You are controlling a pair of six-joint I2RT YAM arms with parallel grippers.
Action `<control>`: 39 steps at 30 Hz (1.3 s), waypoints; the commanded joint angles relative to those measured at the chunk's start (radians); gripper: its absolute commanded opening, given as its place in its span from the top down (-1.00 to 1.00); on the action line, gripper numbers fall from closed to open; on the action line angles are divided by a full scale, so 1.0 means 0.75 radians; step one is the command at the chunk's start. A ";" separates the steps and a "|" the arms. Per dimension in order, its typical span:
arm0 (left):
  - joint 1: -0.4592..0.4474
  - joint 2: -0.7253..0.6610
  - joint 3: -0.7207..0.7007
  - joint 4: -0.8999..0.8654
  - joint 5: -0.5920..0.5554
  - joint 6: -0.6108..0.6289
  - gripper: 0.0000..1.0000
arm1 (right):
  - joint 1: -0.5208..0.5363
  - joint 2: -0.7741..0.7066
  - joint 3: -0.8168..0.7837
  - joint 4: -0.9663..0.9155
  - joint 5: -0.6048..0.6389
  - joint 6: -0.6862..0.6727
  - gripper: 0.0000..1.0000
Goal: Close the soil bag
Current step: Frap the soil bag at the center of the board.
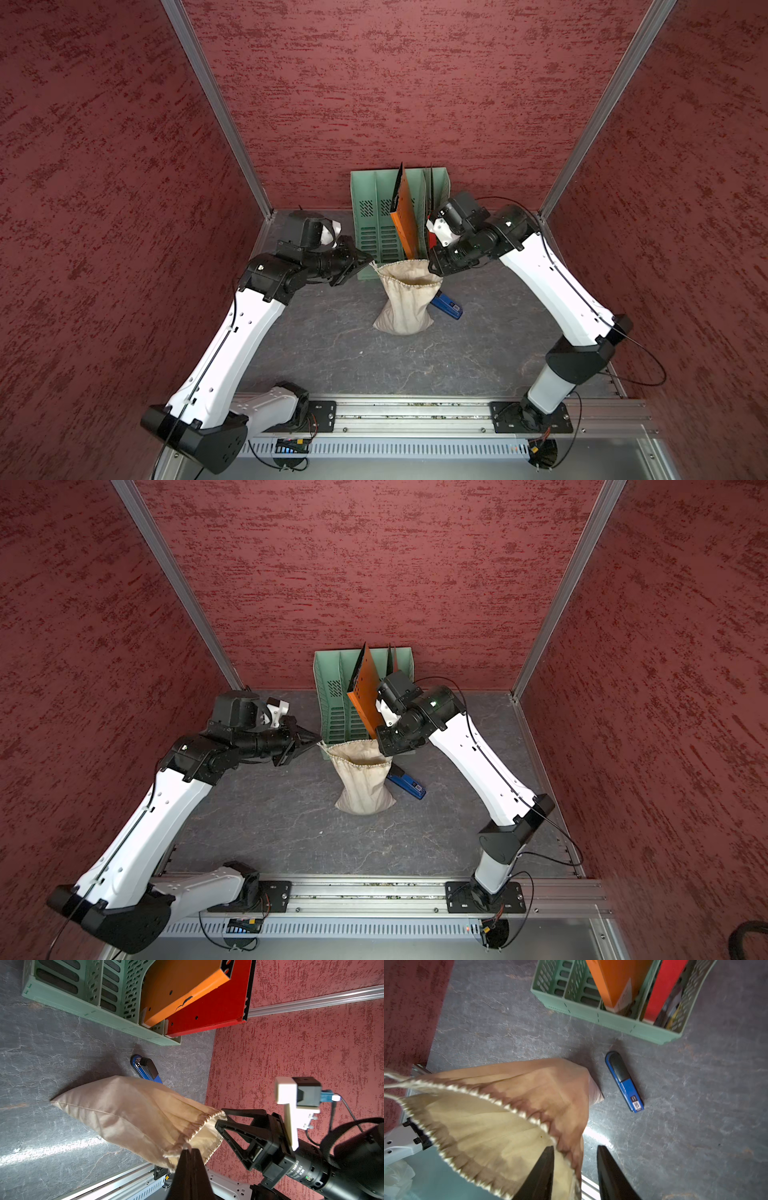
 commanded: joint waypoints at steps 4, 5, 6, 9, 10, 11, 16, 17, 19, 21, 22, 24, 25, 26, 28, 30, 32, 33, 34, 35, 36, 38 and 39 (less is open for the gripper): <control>-0.007 0.058 0.141 -0.098 0.004 0.070 1.00 | 0.008 -0.184 -0.070 0.397 -0.236 -0.381 0.12; -0.008 0.065 0.156 -0.104 0.008 0.073 1.00 | 0.008 -0.203 -0.108 0.467 -0.301 -0.424 0.12; -0.009 0.074 0.168 -0.110 0.011 0.075 1.00 | 0.008 -0.220 -0.151 0.542 -0.366 -0.471 0.11; -0.010 0.093 0.191 -0.114 0.028 0.077 1.00 | 0.007 -0.222 -0.216 0.694 -0.502 -0.562 0.11; -0.011 0.098 0.196 -0.114 0.031 0.077 1.00 | 0.008 -0.209 -0.219 0.714 -0.536 -0.585 0.13; -0.012 0.102 0.200 -0.116 0.033 0.077 1.00 | 0.007 -0.187 -0.214 0.723 -0.566 -0.602 0.15; -0.014 0.109 0.217 -0.123 0.029 0.073 1.00 | 0.010 -0.095 -0.206 0.760 -0.648 -0.652 0.21; -0.014 0.111 0.220 -0.126 0.029 0.071 1.00 | 0.010 -0.085 -0.212 0.775 -0.663 -0.655 0.22; -0.014 0.113 0.227 -0.131 0.026 0.071 1.00 | 0.013 -0.071 -0.229 0.811 -0.683 -0.661 0.23; -0.014 0.117 0.237 -0.136 0.025 0.071 1.00 | 0.019 -0.056 -0.241 0.832 -0.692 -0.672 0.24; -0.016 0.120 0.241 -0.136 0.026 0.070 1.00 | 0.022 -0.045 -0.243 0.836 -0.694 -0.678 0.24; -0.018 0.127 0.250 -0.138 0.024 0.069 1.00 | 0.031 -0.027 -0.244 0.837 -0.693 -0.688 0.25; -0.018 0.130 0.253 -0.139 0.025 0.069 1.00 | 0.037 -0.018 -0.245 0.837 -0.695 -0.693 0.25; -0.020 0.133 0.255 -0.139 0.023 0.069 1.00 | 0.040 -0.009 -0.248 0.840 -0.692 -0.696 0.25; -0.022 0.138 0.256 -0.136 0.019 0.068 1.00 | 0.050 0.008 -0.248 0.842 -0.687 -0.705 0.26; -0.022 0.142 0.258 -0.132 0.020 0.066 1.00 | 0.060 0.026 -0.246 0.839 -0.683 -0.713 0.27; -0.022 0.144 0.262 -0.131 0.018 0.066 1.00 | 0.065 0.040 -0.246 0.835 -0.675 -0.717 0.28; -0.022 0.144 0.263 -0.131 0.017 0.066 1.00 | 0.067 0.045 -0.248 0.836 -0.670 -0.721 0.29; -0.022 0.146 0.264 -0.130 0.016 0.066 1.00 | 0.067 0.049 -0.248 0.836 -0.667 -0.722 0.30; -0.022 0.147 0.265 -0.130 0.016 0.066 1.00 | 0.069 0.053 -0.246 0.835 -0.663 -0.723 0.31; -0.021 0.148 0.267 -0.131 0.018 0.067 1.00 | 0.069 0.057 -0.246 0.834 -0.661 -0.723 0.32; -0.022 0.148 0.269 -0.130 0.017 0.069 1.00 | 0.072 0.064 -0.245 0.836 -0.660 -0.723 0.35; -0.022 0.148 0.270 -0.130 0.017 0.069 1.00 | 0.074 0.069 -0.247 0.839 -0.659 -0.722 0.35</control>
